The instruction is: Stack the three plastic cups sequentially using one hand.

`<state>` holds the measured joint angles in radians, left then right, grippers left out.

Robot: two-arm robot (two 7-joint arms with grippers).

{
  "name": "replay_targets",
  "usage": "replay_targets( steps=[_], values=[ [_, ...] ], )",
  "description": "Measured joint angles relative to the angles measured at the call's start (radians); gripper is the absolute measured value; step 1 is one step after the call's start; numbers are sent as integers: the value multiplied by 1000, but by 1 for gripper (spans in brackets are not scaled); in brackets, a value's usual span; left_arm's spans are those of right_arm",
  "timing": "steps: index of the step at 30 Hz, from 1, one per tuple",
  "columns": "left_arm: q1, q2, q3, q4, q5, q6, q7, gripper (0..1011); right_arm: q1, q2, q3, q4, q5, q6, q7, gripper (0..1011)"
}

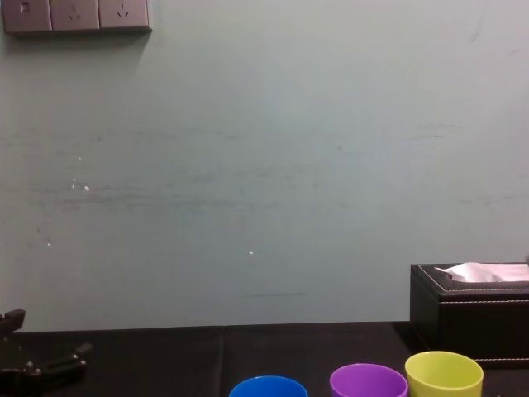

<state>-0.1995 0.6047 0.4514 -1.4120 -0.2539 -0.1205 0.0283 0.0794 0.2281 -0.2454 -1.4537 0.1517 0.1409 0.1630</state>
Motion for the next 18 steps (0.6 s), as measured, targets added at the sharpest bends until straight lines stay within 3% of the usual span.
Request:
replay_targets(
  steps=[18],
  values=[
    [0, 0, 0, 0, 0, 0, 0, 1000, -1, 1, 2, -2, 1, 1, -1, 715]
  ],
)
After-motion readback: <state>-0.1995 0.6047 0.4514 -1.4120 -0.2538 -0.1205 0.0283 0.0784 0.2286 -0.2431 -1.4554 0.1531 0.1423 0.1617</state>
